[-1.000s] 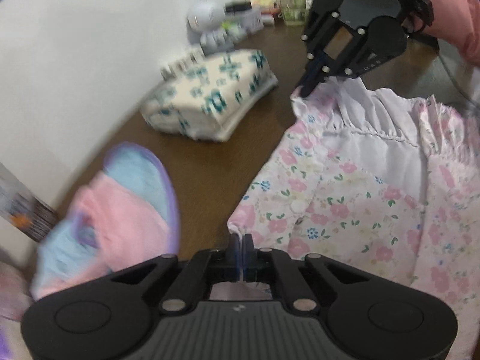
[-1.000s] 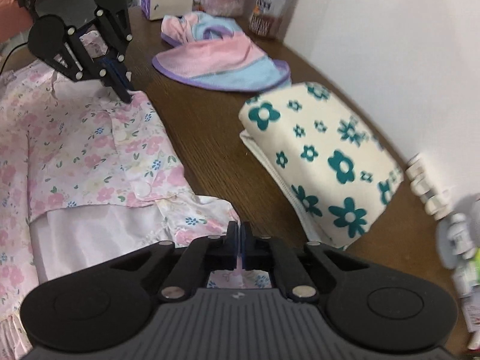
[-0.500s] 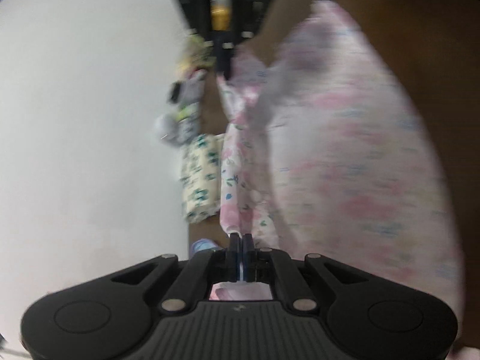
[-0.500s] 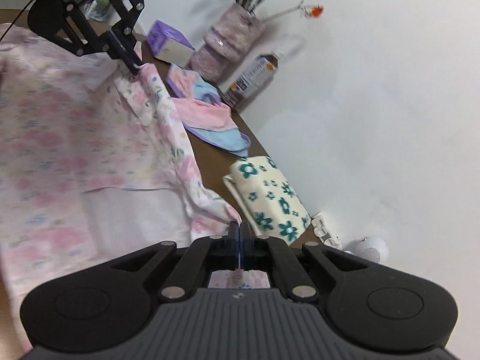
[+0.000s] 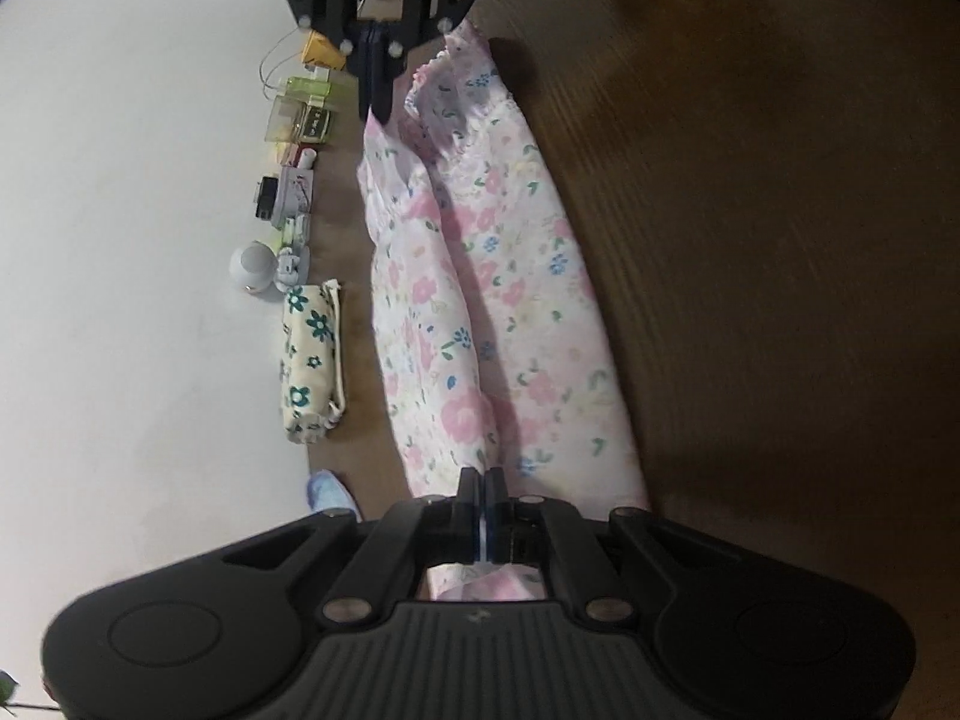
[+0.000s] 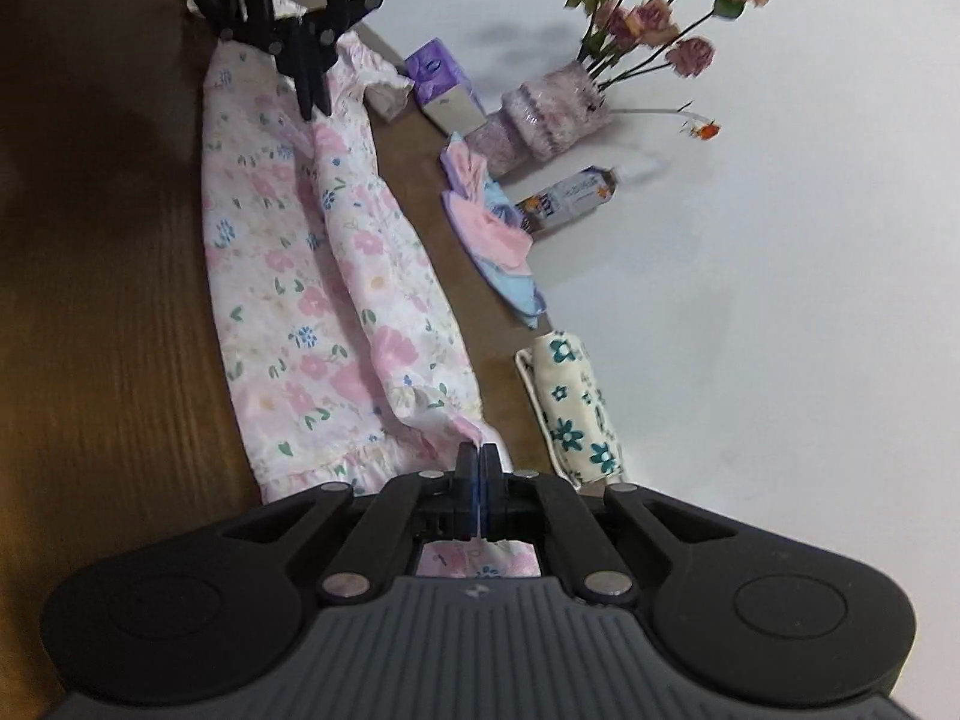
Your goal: Fold clothes
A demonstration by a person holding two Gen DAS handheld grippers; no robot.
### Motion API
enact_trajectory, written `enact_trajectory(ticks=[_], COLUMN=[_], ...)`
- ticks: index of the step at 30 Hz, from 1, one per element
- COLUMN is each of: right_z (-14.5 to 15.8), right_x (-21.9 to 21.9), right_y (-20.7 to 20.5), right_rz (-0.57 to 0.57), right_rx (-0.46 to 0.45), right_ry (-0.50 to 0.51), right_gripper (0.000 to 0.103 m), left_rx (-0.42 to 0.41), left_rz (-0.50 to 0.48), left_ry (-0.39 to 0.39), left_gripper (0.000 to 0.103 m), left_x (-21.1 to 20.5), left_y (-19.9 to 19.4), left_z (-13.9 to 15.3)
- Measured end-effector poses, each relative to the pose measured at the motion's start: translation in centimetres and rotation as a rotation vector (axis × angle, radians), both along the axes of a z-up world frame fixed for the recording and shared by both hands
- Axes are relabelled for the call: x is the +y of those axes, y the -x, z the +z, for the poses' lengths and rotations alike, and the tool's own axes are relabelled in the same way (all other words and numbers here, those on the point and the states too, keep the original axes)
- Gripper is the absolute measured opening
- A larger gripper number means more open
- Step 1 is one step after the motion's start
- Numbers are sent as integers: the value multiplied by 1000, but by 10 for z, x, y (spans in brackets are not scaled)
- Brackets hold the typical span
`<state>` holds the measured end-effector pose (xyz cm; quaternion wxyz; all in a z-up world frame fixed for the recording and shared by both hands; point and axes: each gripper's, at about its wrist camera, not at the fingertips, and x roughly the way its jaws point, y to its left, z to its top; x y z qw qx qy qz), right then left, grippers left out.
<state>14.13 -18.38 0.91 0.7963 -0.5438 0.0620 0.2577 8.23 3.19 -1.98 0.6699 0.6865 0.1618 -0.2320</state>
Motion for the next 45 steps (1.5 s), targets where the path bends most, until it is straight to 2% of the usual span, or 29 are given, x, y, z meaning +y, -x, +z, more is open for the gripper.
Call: enact_trajectory(ticks=[6,9,11,14,16,17,18,20,24,27,30,32,35,36,41,45], right_z=[-14,-21,-19,-6,10,18,26,35,42,37,28,23,16,14,4,0], right_x=[0,-1,-1,-8,-19,-26,-32,-39,-35,-19,1,13,29,32,41,47], right_y=[16,15,12,9,5,3,2,-2,-16,-31,-40,-43,-45,-44,-44,-38], right_rz=[-20,-54,-93,-164,-226,-248,-269,-296,-350,-420,-473,-498,-521,-531,-554,-539], right_rx=[9,43,92,196,290,340,390,474,628,705,714,714,698,683,674,616], right_ry=[55,52,5,-124,-267,-349,-432,-603,-877,-977,-979,-964,-934,-922,-879,-838], right_gripper=[0,0,0,6,14,23,32,38,38,38,38,38,35,32,32,31], left_rx=[42,55,74,105,120,131,148,192,242,230,238,239,221,220,183,184], left_rz=[39,82,129,206,265,296,330,413,614,766,888,929,949,962,961,964], left_ry=[39,97,173,331,457,536,624,797,1125,1326,1478,1520,1499,1489,1447,1449], left_gripper=[1,7,17,33,43,48,48,48,48,47,44,42,32,31,30,30], left_x=[-6,-8,-5,6,14,17,19,20,18,18,22,22,17,16,11,12], left_y=[-2,-6,-7,-3,-4,-5,-8,-16,-35,-44,-53,-55,-60,-61,-59,-60], left_z=[-11,-7,4,26,41,48,54,63,70,66,56,50,42,39,29,27])
